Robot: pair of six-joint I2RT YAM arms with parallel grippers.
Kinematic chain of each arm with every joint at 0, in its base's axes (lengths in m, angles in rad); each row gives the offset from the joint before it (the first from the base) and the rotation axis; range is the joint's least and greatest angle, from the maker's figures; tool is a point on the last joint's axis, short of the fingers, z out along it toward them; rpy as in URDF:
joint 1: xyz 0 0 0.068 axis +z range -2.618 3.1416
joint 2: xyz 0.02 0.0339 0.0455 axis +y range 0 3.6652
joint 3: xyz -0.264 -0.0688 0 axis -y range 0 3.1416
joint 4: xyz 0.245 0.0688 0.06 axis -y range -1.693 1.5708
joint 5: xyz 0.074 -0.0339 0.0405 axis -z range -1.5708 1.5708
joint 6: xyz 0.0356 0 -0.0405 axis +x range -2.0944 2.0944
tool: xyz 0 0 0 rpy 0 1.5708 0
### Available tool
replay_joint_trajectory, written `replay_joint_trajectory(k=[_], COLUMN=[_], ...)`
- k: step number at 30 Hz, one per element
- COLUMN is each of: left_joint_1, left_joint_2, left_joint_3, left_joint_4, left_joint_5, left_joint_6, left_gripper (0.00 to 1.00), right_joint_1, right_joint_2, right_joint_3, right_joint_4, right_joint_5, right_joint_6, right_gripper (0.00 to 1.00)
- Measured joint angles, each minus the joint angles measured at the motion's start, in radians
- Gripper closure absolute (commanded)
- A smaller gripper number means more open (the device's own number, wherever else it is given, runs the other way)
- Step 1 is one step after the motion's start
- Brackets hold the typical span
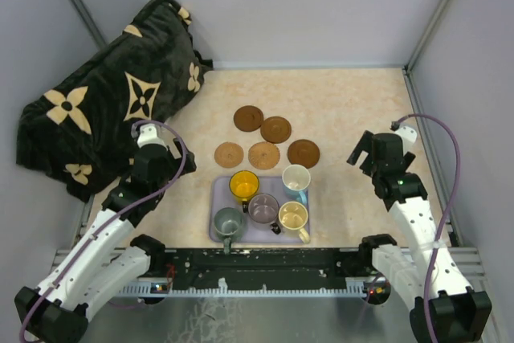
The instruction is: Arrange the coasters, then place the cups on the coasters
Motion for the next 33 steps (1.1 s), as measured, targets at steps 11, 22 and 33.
replay_joint_trajectory(k=[11,22,33], left_joint_1=[0.000,0.000,0.000], left_joint_2=[0.000,0.007,0.114], left_joint_3=[-0.007,-0.014,-0.037], left_joint_4=[0.000,0.000,0.087], left_joint_5=[0.000,0.000,0.040], left_joint_6=[0.000,0.000,0.000], left_gripper=[0.00,0.00,0.00], right_joint_1=[0.000,0.000,0.000], right_joint_2=[0.000,0.001,-0.010], right_joint_3=[0.000,0.000,-0.021], right_joint_4=[-0.001,0.000,0.040], right_joint_5=[0.000,-0.001,-0.036], right_joint_6=[0.000,0.000,-0.024], right_gripper=[0.01,0.01,0.01])
